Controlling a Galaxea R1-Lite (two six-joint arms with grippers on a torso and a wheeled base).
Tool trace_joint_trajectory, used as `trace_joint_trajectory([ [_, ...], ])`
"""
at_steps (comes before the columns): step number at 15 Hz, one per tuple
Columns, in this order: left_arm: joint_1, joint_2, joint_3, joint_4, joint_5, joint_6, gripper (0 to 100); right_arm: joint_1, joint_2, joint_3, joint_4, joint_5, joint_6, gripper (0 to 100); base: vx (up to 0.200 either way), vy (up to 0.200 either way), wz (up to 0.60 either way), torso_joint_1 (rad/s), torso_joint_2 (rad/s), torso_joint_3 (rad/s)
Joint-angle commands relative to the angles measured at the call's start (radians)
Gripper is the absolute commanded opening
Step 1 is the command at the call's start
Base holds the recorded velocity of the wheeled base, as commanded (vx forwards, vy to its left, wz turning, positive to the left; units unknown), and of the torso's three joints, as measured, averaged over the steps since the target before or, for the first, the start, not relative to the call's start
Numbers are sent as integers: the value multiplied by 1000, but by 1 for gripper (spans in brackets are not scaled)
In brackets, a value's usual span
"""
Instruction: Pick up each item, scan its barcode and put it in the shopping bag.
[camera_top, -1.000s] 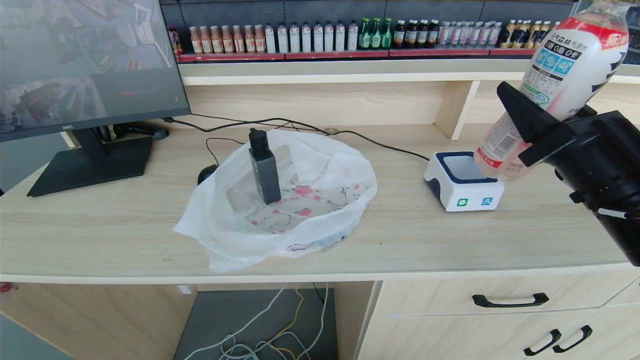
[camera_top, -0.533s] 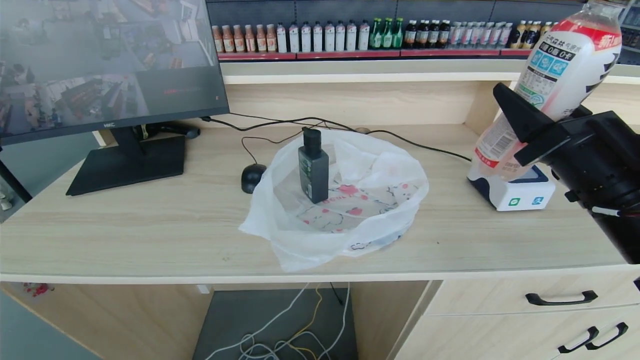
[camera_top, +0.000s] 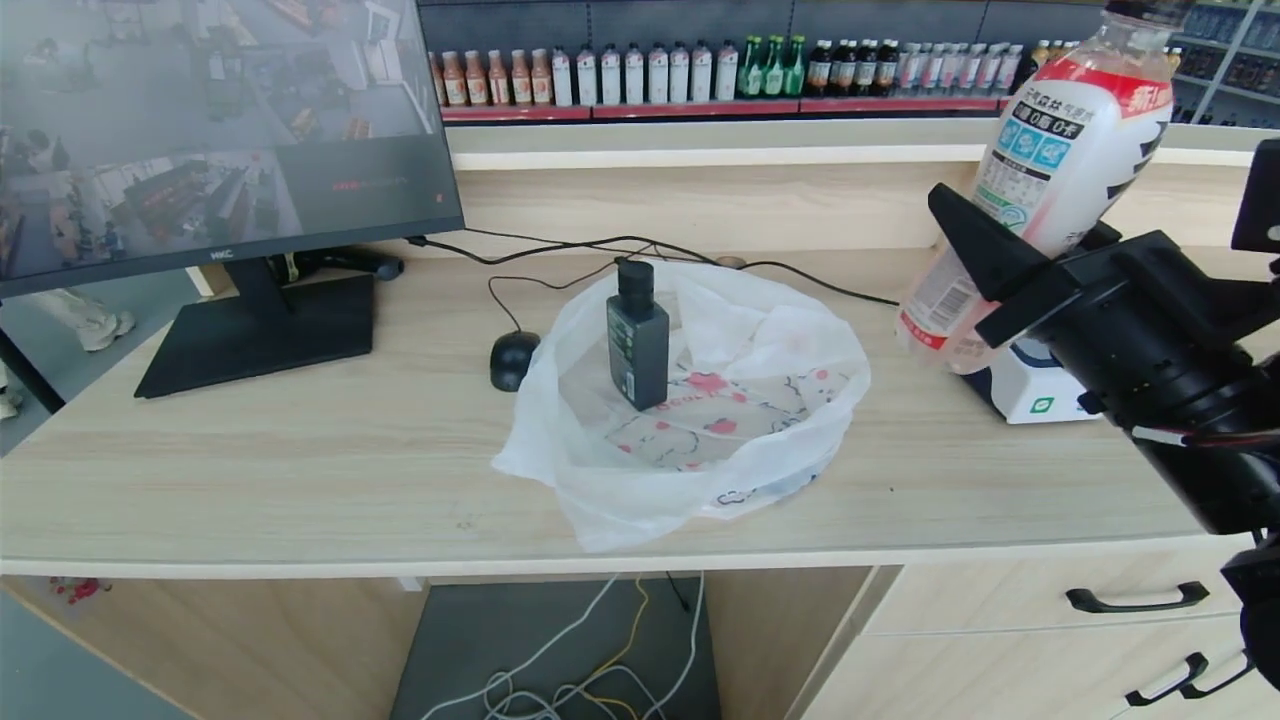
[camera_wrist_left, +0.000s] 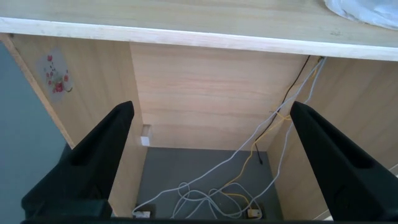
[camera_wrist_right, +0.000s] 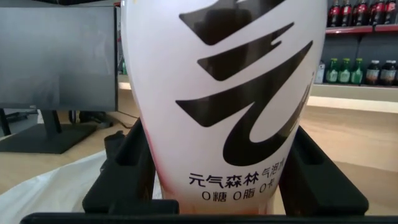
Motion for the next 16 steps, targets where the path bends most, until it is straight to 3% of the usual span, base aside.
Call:
trace_joint_trajectory([
  [1, -1, 0, 0, 0, 0, 0, 100, 72, 92, -46, 3, -8, -8, 0, 0, 0, 0, 0, 0, 0],
  [13, -1, 0, 0, 0, 0, 0, 100, 106, 401, -278, 3, -1, 17, 0, 0, 0, 0, 0, 0, 0],
  [16, -1, 0, 0, 0, 0, 0, 100, 106, 436, -387, 83, -2, 38, 0, 0, 0, 0, 0, 0, 0],
])
